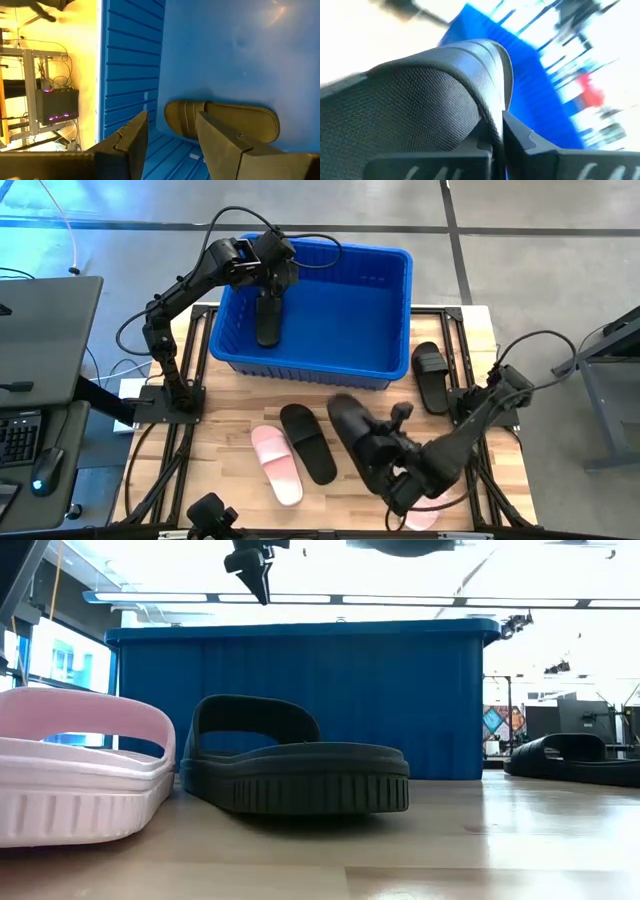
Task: Pick and place slides into bin
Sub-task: Put the black slide into the blue bin
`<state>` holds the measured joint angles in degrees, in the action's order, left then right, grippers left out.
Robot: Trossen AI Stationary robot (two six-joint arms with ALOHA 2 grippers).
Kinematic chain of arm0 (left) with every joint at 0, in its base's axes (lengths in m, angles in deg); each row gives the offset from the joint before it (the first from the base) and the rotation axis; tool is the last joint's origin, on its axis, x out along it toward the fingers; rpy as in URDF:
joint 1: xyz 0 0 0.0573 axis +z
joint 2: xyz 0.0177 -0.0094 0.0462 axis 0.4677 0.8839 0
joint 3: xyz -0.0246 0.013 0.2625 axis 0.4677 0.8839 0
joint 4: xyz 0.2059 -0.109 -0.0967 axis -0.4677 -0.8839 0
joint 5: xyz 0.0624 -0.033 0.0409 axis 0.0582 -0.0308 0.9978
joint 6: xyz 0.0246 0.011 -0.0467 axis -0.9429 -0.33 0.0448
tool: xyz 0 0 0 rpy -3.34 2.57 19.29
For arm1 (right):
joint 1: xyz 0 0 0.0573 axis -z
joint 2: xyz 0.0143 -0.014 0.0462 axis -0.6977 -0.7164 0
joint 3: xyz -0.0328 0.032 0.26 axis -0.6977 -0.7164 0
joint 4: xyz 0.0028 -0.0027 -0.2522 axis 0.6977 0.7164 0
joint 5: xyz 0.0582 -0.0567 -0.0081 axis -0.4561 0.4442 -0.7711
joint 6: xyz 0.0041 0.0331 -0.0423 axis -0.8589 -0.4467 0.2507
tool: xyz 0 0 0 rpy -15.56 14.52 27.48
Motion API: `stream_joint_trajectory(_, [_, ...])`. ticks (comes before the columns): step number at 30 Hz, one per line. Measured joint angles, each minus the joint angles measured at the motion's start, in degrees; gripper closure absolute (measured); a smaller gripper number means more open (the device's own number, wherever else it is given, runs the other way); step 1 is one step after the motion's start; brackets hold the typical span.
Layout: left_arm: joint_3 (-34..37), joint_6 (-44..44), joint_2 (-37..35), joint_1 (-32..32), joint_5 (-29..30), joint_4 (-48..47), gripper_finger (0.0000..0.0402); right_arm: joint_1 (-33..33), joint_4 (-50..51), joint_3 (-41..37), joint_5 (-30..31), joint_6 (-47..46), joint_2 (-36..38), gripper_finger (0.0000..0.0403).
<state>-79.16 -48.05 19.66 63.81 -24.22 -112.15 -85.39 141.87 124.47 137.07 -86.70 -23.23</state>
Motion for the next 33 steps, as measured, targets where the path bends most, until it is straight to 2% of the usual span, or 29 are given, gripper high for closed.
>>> stream_joint_trajectory(4, [0.0,-0.3,0.0,0.02,0.0,0.02,0.0245,3.6,2.63,8.78,15.5,12.33,0.01,0.0401])
stream_joint_trajectory(6, [0.0,-0.28,-0.02,0.02,0.0,0.03,0.0245,7.49,3.52,13.1,19.67,16.68,0.04,0.0401])
stream_joint_trajectory(7, [0.0,-0.3,-0.01,0.02,0.0,0.03,0.0245,9.92,4.26,15.12,19.9,17.74,0.04,0.0401])
stream_joint_trajectory(10, [0.0,-0.26,-0.02,0.03,0.0,0.03,0.0245,18.84,8.19,20.0,16.52,16.77,0.07,0.0402])
stream_joint_trajectory(13, [0.0,-0.7,-0.03,0.07,0.0,-0.3,0.0245,28.91,11.66,21.4,9.72,13.91,0.09,0.0402])
stream_joint_trajectory(16, [0.07,-2.67,-1.02,0.07,-0.58,-2.91,0.0245,38.22,10.88,18.52,2.87,15.26,0.09,0.0402])
stream_joint_trajectory(19, [0.07,-2.9,-3.31,0.07,-4.75,-6.23,0.0245,45.44,5.9,12.54,1.11,18.29,0.09,0.0402])
stream_joint_trajectory(21, [0.07,-4.01,-5.18,0.07,-8.92,-8.28,0.0245,49.17,-0.57,7.75,0.91,22.9,0.03,0.0402])
stream_joint_trajectory(23, [0.07,-4.68,-7.26,0.04,-13.57,-9.48,0.0245,52.25,-10.81,2.84,-0.31,31.38,0.02,0.0402])
stream_joint_trajectory(25, [0.04,-4.78,-9.22,0.04,-19.27,-9.42,0.0245,54.58,-25.43,-2.05,-3.67,43.03,0.02,0.0402])
stream_joint_trajectory(29, [0.02,-6.51,-12.53,0.04,-29.68,-8.72,0.0245,59.03,-59.83,-9.67,-15.23,64.49,-0.15,0.0402])
stream_joint_trajectory(31, [0.02,-6.95,-13.7,0.0,-32.94,-8.69,0.0245,60.97,-74.52,-12.6,-18.7,71.35,-0.46,0.0403])
stream_joint_trajectory(33, [0.0,-6.97,-14.41,-0.11,-34.36,-8.65,0.0245,62.69,-83.79,-13.67,-19.44,76.21,-1.66,0.0403])
